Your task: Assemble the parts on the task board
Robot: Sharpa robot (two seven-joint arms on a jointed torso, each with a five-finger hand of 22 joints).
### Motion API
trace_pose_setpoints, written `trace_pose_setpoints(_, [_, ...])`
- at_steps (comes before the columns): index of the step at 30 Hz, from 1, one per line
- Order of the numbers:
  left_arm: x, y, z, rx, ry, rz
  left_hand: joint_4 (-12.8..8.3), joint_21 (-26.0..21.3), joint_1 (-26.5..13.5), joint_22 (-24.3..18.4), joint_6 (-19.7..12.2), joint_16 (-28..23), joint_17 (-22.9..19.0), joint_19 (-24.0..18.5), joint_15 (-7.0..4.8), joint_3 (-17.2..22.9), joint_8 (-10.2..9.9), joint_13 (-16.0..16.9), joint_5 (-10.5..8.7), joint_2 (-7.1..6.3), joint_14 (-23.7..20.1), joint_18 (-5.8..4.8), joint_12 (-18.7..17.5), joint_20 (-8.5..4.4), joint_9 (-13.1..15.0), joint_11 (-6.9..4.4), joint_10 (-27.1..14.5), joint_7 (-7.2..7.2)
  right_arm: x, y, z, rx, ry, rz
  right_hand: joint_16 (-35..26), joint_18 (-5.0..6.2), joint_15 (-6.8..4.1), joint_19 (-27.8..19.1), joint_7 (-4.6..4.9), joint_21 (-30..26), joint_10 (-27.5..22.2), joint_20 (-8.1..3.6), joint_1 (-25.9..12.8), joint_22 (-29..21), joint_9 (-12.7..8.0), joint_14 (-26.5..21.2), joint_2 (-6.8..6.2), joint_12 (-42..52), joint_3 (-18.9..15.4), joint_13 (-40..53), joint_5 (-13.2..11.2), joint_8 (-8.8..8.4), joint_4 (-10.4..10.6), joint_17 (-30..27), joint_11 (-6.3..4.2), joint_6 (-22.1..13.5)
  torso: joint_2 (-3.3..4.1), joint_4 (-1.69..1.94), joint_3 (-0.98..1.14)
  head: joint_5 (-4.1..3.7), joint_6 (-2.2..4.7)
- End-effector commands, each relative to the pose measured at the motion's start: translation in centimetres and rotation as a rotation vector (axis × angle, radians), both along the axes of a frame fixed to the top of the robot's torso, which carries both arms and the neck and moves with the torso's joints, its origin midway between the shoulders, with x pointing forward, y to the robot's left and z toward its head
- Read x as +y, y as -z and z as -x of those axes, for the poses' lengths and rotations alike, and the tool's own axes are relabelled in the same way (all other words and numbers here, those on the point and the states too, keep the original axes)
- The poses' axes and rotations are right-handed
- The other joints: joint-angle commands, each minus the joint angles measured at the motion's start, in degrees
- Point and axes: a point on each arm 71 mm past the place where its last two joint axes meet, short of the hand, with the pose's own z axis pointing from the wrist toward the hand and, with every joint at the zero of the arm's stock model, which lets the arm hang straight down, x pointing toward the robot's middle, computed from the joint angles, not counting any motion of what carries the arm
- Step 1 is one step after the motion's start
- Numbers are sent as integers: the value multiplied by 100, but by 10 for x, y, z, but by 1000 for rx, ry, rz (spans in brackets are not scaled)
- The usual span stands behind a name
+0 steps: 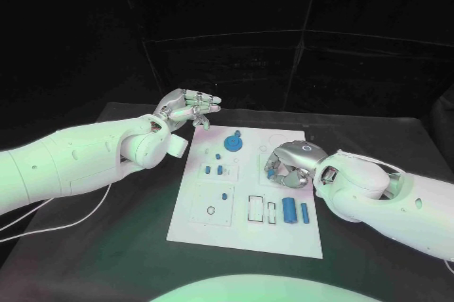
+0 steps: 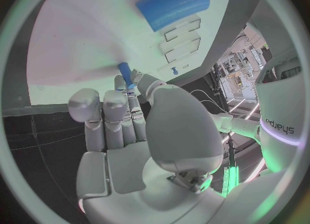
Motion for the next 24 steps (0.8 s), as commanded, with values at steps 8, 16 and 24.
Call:
trace_pose_setpoints(8, [1,-1,-1,2,8,6,0,-38,-9,-5,-12,-37,-5,-40,0,-31,5,-5,11,51,-57,73,20,-5,0,-6,-26,7,-3,-21,10,19,37,-181,95,-74,-36,60,0,64,80,-13,-105,68,9,81,-10,-90,56,7,-58,32,47,83,-1,62,-11,1,-3,1,26])
trace_pose_setpoints(16, [0,-1,-1,4,10,6,-1,-43,-9,-9,-9,-40,-15,-40,0,-35,8,-5,12,55,-62,73,27,-5,1,-7,-29,6,9,-39,21,56,-3,-302,120,-77,-37,67,2,75,80,-17,-105,85,7,86,-9,-112,71,6,-42,26,48,109,-1,61,-1,10,-8,20,41])
trace_pose_setpoints(24, [-1,-1,-1,4,13,7,-1,-43,-9,-9,-9,-40,-15,-40,0,-35,8,-5,12,55,-62,73,27,-5,1,-7,-29,6,54,-43,30,65,-144,-364,146,-80,-34,69,12,91,83,-20,-81,99,1,87,-1,-167,119,6,17,8,25,126,5,53,3,-4,-9,101,6])
